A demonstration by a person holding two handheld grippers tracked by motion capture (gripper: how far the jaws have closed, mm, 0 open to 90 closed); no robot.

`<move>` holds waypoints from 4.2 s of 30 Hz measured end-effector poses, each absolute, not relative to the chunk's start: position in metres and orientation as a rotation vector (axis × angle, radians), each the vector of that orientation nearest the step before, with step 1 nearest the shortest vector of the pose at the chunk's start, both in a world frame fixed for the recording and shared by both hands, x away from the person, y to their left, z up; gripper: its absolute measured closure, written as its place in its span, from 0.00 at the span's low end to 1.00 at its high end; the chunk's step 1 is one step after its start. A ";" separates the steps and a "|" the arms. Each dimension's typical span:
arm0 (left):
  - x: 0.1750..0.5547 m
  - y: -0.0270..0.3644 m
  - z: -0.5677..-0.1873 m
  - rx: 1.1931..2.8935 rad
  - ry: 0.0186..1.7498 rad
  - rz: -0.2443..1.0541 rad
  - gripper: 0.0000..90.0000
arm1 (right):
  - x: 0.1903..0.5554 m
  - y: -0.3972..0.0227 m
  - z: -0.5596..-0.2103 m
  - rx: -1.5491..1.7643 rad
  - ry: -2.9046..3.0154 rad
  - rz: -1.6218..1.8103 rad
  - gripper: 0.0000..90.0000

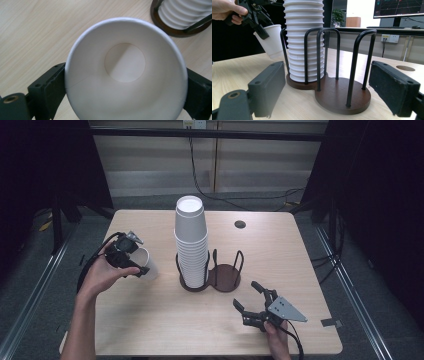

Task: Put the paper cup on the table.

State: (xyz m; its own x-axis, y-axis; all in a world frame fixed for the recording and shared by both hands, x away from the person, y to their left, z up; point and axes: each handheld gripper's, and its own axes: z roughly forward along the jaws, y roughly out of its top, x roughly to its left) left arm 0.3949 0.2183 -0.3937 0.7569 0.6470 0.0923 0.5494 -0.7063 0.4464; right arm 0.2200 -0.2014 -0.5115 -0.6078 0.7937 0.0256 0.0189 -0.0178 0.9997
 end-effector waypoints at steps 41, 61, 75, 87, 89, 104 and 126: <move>0.414 0.183 -0.427 2.785 0.862 0.311 0.03 | 0.220 -0.201 -0.512 0.849 1.670 1.685 0.15; 0.401 0.217 -0.451 2.628 0.923 0.250 0.18 | 0.220 -0.201 -0.512 0.850 1.672 1.687 0.15; 0.383 0.232 -0.449 2.485 0.939 0.277 0.18 | 0.219 -0.201 -0.512 0.850 1.671 1.689 0.15; 0.366 0.241 -0.446 2.335 0.966 0.305 0.18 | 0.219 -0.202 -0.512 0.850 1.671 1.689 0.15; 0.360 0.243 -0.445 2.285 0.972 0.323 0.18 | 0.219 -0.202 -0.512 0.850 1.671 1.689 0.15; 0.320 0.255 -0.432 2.015 0.953 0.451 0.18 | 0.219 -0.202 -0.512 0.851 1.671 1.690 0.15; 0.268 0.235 -0.473 1.677 0.890 0.454 0.21 | 0.219 -0.202 -0.512 0.847 1.670 1.691 0.15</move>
